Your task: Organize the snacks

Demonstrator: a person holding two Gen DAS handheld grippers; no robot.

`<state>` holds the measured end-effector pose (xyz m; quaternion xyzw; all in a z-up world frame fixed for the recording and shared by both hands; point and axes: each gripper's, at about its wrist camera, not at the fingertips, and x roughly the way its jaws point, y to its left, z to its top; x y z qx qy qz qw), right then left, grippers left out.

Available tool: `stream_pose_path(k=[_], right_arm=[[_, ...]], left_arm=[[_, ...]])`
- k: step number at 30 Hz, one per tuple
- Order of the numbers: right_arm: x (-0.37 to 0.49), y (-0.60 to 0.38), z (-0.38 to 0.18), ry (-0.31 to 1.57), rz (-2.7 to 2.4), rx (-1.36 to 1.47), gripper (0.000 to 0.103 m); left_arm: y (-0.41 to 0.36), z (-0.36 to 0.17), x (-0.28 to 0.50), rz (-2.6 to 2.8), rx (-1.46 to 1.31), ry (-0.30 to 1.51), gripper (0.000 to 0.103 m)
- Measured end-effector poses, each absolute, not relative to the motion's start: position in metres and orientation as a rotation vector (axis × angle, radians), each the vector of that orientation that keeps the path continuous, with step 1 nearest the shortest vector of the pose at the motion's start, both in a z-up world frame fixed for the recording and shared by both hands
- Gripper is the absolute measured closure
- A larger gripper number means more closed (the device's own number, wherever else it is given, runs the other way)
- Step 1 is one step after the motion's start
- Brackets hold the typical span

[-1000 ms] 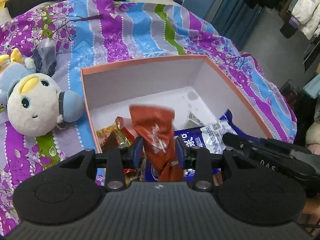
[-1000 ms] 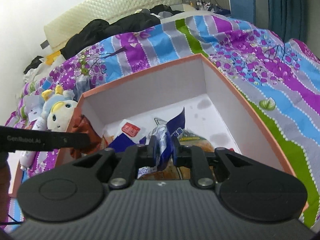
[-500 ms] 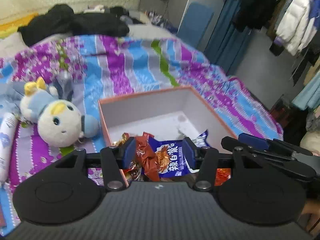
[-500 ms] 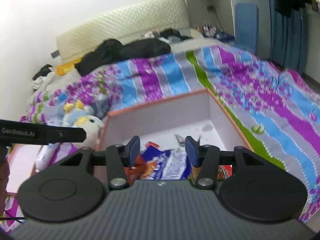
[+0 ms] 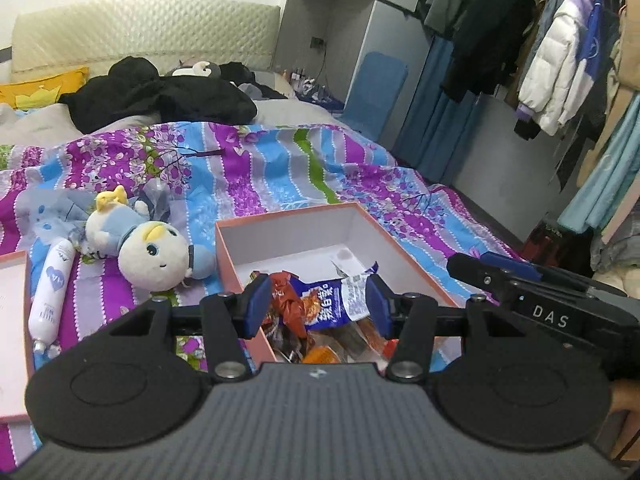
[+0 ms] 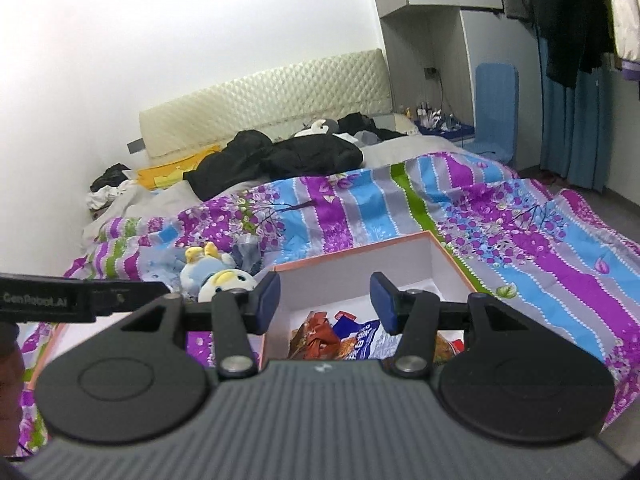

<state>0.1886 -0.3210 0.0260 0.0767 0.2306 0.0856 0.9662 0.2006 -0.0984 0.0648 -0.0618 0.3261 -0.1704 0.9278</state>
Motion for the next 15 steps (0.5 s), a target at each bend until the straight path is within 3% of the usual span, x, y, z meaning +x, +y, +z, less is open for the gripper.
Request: stream_pose_path(k=[15], right_arm=[[0.102,-0.317,0.017,0.488,0.105,0.155,0.051]], left_arm=[[-0.086,0.062,0.105,-0.315,-0.155,0.638,0.044]])
